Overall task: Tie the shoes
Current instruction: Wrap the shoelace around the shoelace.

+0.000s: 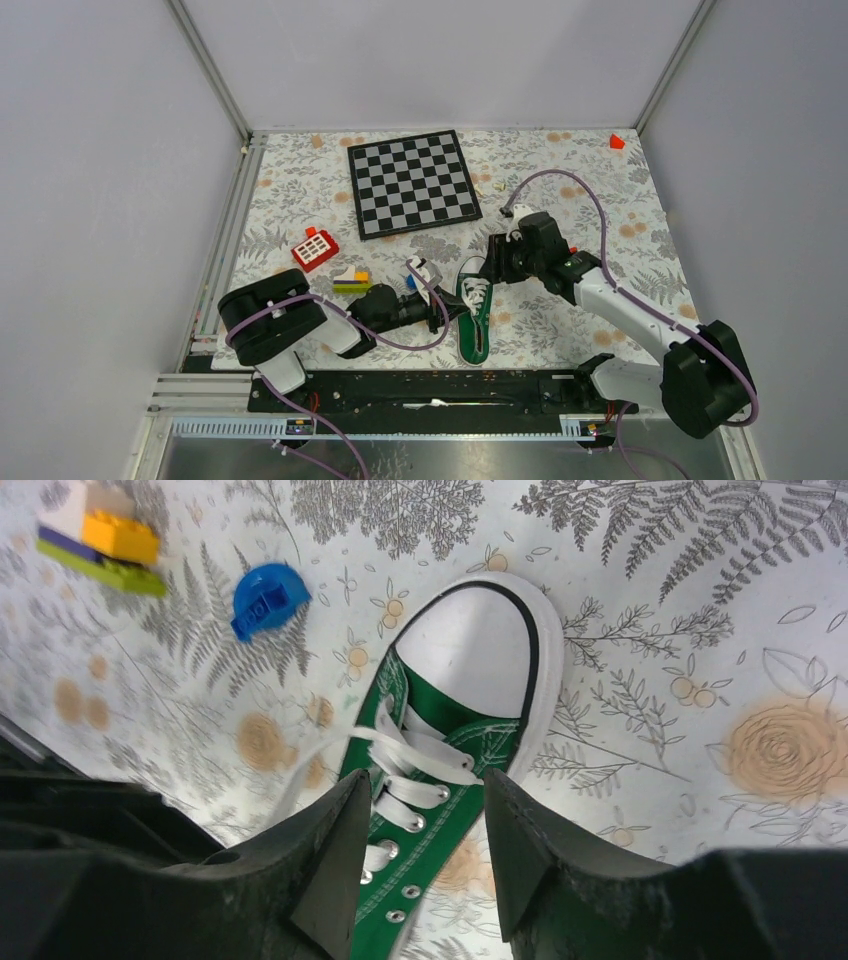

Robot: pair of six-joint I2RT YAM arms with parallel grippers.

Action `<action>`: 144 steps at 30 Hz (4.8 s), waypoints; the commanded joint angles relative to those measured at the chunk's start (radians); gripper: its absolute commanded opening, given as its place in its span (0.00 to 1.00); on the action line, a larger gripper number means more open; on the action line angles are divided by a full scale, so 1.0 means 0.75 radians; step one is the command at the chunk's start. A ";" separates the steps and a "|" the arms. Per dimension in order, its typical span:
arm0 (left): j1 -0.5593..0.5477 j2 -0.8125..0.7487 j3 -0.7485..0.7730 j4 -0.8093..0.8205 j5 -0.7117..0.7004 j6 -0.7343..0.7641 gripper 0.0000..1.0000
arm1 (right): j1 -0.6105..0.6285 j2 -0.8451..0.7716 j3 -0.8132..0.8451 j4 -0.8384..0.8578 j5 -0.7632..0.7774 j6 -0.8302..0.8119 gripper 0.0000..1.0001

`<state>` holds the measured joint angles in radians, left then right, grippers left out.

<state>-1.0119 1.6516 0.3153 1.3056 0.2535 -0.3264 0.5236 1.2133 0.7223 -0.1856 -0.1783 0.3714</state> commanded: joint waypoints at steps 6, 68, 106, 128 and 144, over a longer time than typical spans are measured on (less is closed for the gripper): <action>0.007 0.000 0.016 0.125 0.003 -0.017 0.00 | -0.005 0.087 0.070 0.048 -0.139 -0.421 0.52; 0.012 0.015 0.035 0.139 -0.047 -0.062 0.00 | -0.005 0.180 0.159 -0.199 -0.235 -0.416 0.33; 0.010 0.041 0.056 0.131 -0.074 -0.070 0.00 | -0.003 0.112 0.190 -0.248 -0.288 -0.408 0.00; 0.012 0.020 0.038 0.161 -0.192 -0.140 0.00 | -0.001 -0.173 -0.157 -0.231 -0.258 0.053 0.00; -0.070 0.029 0.064 0.085 -0.324 -0.140 0.00 | 0.051 -0.452 -0.341 -0.261 -0.251 0.191 0.00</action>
<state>-1.0260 1.6737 0.3344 1.3285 0.0711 -0.4423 0.5331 0.8940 0.4870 -0.3843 -0.3756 0.4789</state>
